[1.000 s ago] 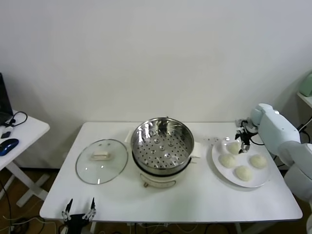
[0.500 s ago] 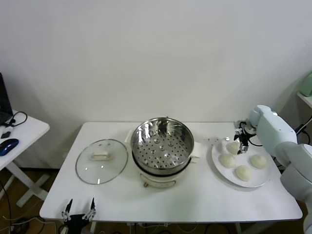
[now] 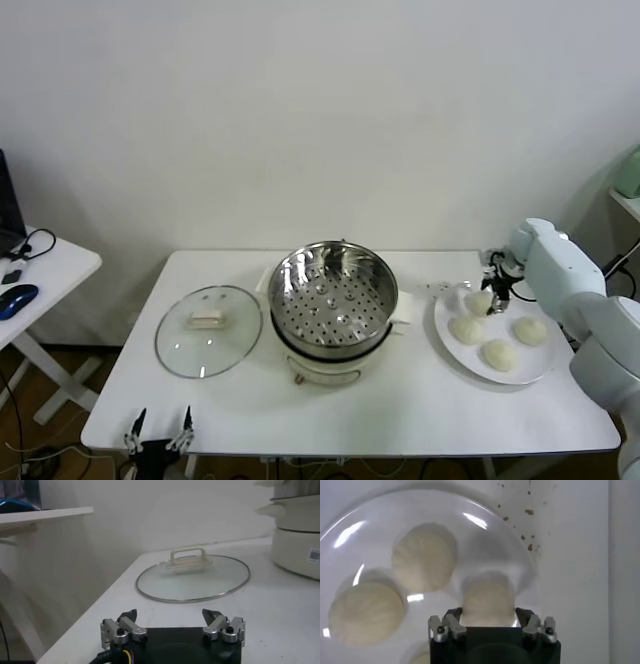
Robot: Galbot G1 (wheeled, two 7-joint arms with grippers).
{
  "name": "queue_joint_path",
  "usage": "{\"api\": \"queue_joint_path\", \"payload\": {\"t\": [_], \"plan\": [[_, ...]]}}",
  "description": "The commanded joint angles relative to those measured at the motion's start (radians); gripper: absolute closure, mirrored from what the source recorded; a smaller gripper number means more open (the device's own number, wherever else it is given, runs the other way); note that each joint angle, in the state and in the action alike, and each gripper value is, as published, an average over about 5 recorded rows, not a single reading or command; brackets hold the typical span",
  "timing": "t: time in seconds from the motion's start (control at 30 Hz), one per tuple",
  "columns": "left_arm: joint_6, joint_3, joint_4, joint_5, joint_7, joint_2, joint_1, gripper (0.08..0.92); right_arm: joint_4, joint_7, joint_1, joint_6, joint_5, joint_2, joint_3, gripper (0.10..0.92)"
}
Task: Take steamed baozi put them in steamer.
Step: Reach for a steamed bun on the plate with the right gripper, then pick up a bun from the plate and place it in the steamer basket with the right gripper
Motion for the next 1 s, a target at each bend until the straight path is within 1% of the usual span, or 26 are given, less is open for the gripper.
{"api": "queue_joint_path", "payload": {"t": [0.03, 0.23, 0.4, 0.5, 0.6, 0.67, 0.77, 0.87, 1.0], "plan": [[-0.001, 0.0, -0.002, 0.0, -0.002, 0.001, 0.002, 0.177, 0.0, 0.011, 0.0, 0.001, -0.006, 0.001, 0.001, 0.412], [-0.001, -0.005, -0.005, 0.0, -0.007, 0.001, 0.007, 0.177, 0.037, 0.002, 0.026, 0.017, 0.006, -0.015, -0.014, 0.444], [0.0, -0.008, -0.01, 0.002, -0.009, -0.004, 0.012, 0.177, 0.128, -0.018, 0.124, 0.055, 0.095, -0.064, -0.157, 0.463], [0.0, -0.01, -0.013, 0.005, -0.012, -0.008, 0.015, 0.177, 0.28, -0.031, 0.223, 0.054, 0.236, -0.138, -0.306, 0.475], [0.001, -0.011, -0.015, 0.01, -0.015, -0.014, 0.016, 0.177, 0.496, -0.036, 0.344, 0.034, 0.401, -0.218, -0.471, 0.496], [0.003, -0.011, -0.017, 0.016, -0.016, -0.018, 0.016, 0.177, 0.637, -0.037, 0.435, 0.029, 0.468, -0.262, -0.565, 0.514], [0.005, -0.009, -0.021, 0.024, -0.018, -0.023, 0.015, 0.177, 0.811, -0.036, 0.566, 0.032, 0.525, -0.31, -0.662, 0.53], [0.006, -0.008, -0.021, 0.029, -0.02, -0.027, 0.013, 0.177, 0.949, -0.036, 0.677, 0.044, 0.557, -0.333, -0.717, 0.533], [0.006, -0.005, -0.014, 0.039, -0.022, -0.031, 0.007, 0.177, 1.107, -0.029, 0.796, 0.066, 0.58, -0.319, -0.77, 0.533]]}}
